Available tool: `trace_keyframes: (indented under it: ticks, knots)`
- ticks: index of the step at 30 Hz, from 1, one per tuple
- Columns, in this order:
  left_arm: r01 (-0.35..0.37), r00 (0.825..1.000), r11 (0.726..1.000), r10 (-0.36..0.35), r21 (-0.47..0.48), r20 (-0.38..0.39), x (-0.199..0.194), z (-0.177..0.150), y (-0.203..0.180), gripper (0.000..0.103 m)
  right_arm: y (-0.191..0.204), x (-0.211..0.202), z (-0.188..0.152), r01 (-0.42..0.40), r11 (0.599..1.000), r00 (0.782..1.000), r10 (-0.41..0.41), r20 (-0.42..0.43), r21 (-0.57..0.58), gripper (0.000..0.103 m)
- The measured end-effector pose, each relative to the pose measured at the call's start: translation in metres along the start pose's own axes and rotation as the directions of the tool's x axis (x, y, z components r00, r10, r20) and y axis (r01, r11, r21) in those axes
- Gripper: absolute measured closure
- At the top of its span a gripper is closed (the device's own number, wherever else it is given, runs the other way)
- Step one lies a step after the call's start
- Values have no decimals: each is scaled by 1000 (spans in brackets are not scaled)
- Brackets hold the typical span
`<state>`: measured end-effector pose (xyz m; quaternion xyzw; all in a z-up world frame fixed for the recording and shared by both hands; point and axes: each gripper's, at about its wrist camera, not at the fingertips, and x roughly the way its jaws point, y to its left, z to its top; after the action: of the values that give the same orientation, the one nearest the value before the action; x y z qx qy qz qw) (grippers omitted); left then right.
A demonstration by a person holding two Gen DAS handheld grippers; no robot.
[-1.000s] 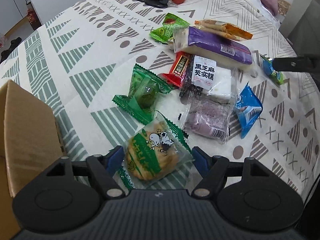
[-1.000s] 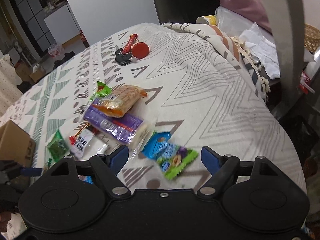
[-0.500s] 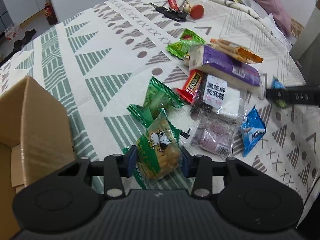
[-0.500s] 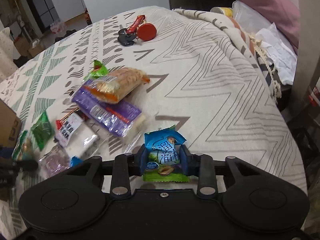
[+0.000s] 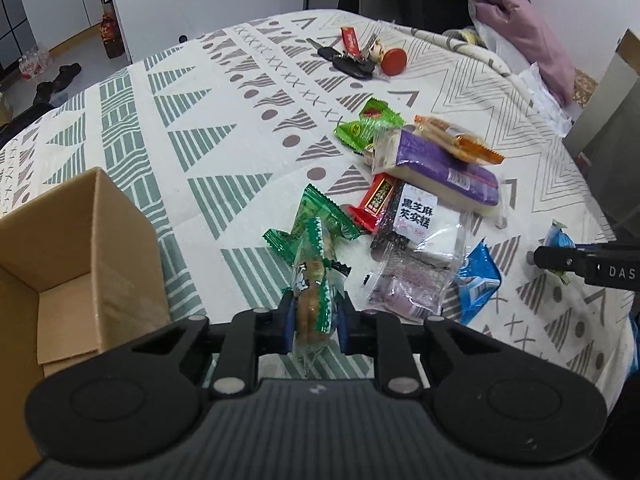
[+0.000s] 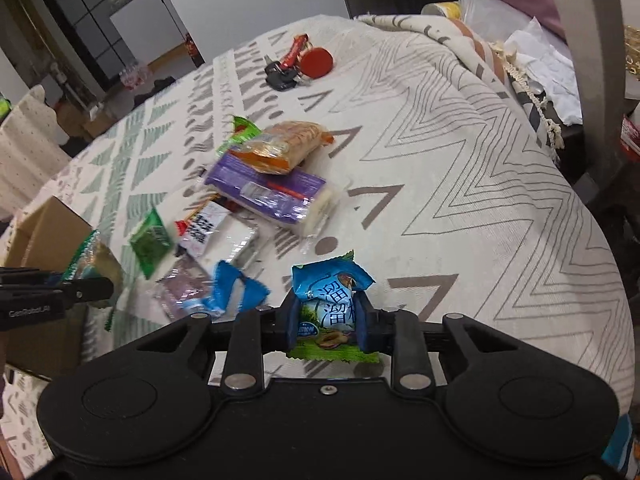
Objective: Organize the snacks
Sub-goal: 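Carry both held snacks over the cardboard box and open both grippers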
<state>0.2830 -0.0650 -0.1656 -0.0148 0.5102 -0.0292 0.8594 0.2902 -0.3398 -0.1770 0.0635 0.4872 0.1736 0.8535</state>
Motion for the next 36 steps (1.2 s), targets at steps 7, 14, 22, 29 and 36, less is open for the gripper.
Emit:
trace_keyframes:
  ticks: [7, 14, 22, 29, 36]
  knots:
    - [21, 998, 1000, -21, -5, 54, -25, 2, 2, 84, 17, -22, 0, -28, 1000, 999, 28, 45, 0, 77]
    - [29, 992, 1000, -28, -9, 122, -59, 6, 8, 84, 40, -42, 3, -64, 998, 994, 65, 87, -21, 77]
    - [28, 979, 999, -20, -39, 204, -102, 6, 27, 84, 72, -65, 7, -103, 993, 984, 110, 138, -57, 77]
    - [23, 967, 997, -3, -73, 256, -132, -2, 47, 84, 100, -79, 7, -151, 985, 972, 164, 170, -84, 77]
    - [25, 958, 994, 8, -109, 287, -152, -17, 71, 84, 132, -83, 2, -194, 974, 962, 213, 170, -121, 77]
